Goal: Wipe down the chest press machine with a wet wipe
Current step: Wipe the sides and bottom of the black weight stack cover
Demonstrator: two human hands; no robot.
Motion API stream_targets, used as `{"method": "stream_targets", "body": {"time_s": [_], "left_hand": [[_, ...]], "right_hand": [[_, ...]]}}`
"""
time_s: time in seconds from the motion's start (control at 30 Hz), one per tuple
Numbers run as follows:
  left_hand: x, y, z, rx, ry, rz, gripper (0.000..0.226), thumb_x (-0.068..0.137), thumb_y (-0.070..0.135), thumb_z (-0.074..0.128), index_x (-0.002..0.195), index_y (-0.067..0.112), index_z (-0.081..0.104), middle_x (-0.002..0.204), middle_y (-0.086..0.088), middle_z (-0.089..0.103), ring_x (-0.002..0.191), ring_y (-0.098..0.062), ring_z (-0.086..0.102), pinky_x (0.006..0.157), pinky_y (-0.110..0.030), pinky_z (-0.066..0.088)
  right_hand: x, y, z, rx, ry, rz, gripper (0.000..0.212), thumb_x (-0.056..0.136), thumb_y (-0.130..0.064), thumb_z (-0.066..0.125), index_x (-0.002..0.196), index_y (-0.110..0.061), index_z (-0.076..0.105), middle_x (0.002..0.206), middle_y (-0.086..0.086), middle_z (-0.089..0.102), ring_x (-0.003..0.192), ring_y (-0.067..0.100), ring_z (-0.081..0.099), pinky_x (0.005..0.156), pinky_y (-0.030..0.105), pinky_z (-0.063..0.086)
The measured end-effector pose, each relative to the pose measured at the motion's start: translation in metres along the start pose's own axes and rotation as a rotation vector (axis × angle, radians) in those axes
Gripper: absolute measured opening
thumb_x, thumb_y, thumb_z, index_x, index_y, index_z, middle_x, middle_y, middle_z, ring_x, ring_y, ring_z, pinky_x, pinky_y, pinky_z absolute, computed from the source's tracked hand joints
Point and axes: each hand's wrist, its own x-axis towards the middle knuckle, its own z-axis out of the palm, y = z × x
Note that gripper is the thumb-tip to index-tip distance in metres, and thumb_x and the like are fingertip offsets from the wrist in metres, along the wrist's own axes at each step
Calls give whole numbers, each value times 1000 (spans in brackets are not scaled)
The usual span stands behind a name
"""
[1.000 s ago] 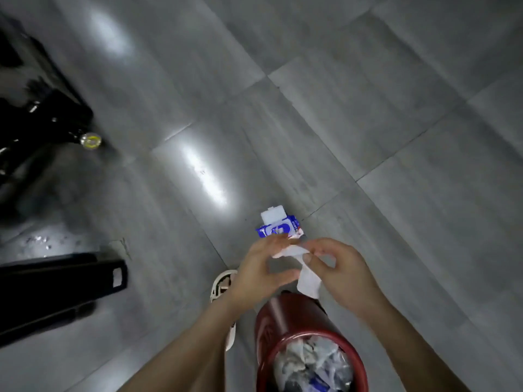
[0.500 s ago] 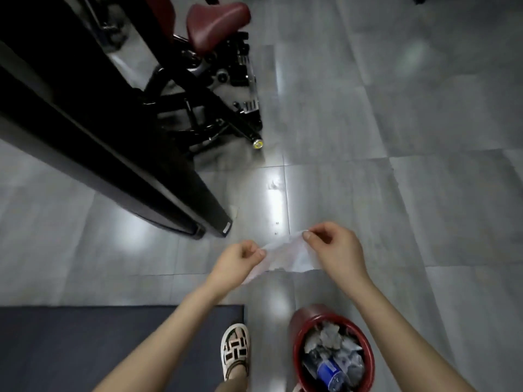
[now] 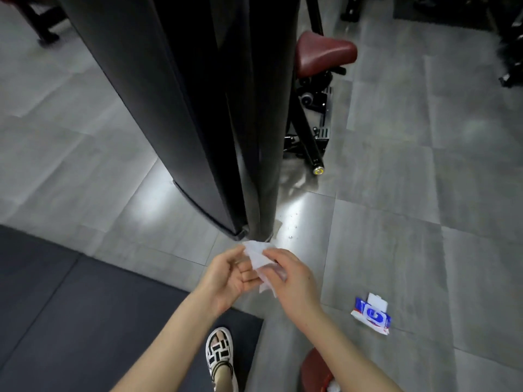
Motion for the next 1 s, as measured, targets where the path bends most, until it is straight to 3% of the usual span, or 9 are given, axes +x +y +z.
{"method": "stream_targets", "body": {"time_s": [0.1,0.2,0.3,0.43,0.63,0.77,0.9,0.93,1.0], "left_hand": [[4,35,-21,-19,-10,58,45,89,40,49,71,9,77,73,-10,71,58,-19,67,60,-30,56],[7,72,-39,25,-54,141,40,91,27,50,62,19,77,67,-1,70,56,-11,65,55,-22,52],[10,113,-55,47,18,278,35,94,10,49,72,18,77,71,-4,70,64,-15,66,60,-25,52],[30,166,-81,-67,245,443,19,92,12,55,102,2,67,83,-15,64,79,-27,60,67,-31,47],[64,239,-93,92,469,599,22,93,18,44,82,18,64,82,-7,62,79,-26,59,73,-34,46],[70,277,-71,144,285,685,38,98,23,42,135,19,49,130,2,55,116,-15,53,103,-32,41],[65,301,-42,30,-4,634,34,99,26,40,127,10,54,81,6,48,75,-5,45,82,-24,38],[66,299,-39,29,-49,608,36,98,27,41,126,10,54,79,5,49,74,-4,45,88,-25,40],[70,289,-38,98,-99,599,49,95,20,44,143,23,36,127,2,54,115,-5,50,111,-36,32]], "right_hand": [[26,-27,21,-95,-84,-88,30,93,-19,59,122,-15,64,130,-19,47,117,-5,43,98,1,27],[57,-58,37,-138,-162,-114,35,92,-26,56,126,-18,62,130,-23,40,122,-6,38,96,-4,19],[95,-89,50,-131,-199,-107,38,89,-23,52,125,-20,62,134,-17,47,123,-5,42,99,1,24],[139,-126,55,-102,8,-125,28,88,-5,60,109,-21,70,120,-20,57,110,-4,55,92,4,36],[181,-172,47,-181,88,-272,24,87,-3,61,99,-20,73,114,-13,64,108,-2,56,86,1,36],[200,-195,38,-307,91,-403,22,87,-12,57,99,-18,73,112,-17,62,107,5,59,92,11,41],[218,-218,30,-398,144,-565,27,84,-10,55,104,-12,72,116,-8,64,104,13,62,90,35,51],[223,-224,27,-442,163,-617,27,85,-10,55,107,-11,71,119,-4,64,105,13,62,90,35,51],[233,-237,23,-597,172,-755,31,88,-13,51,115,-9,67,125,3,63,115,17,58,99,35,45]]}}
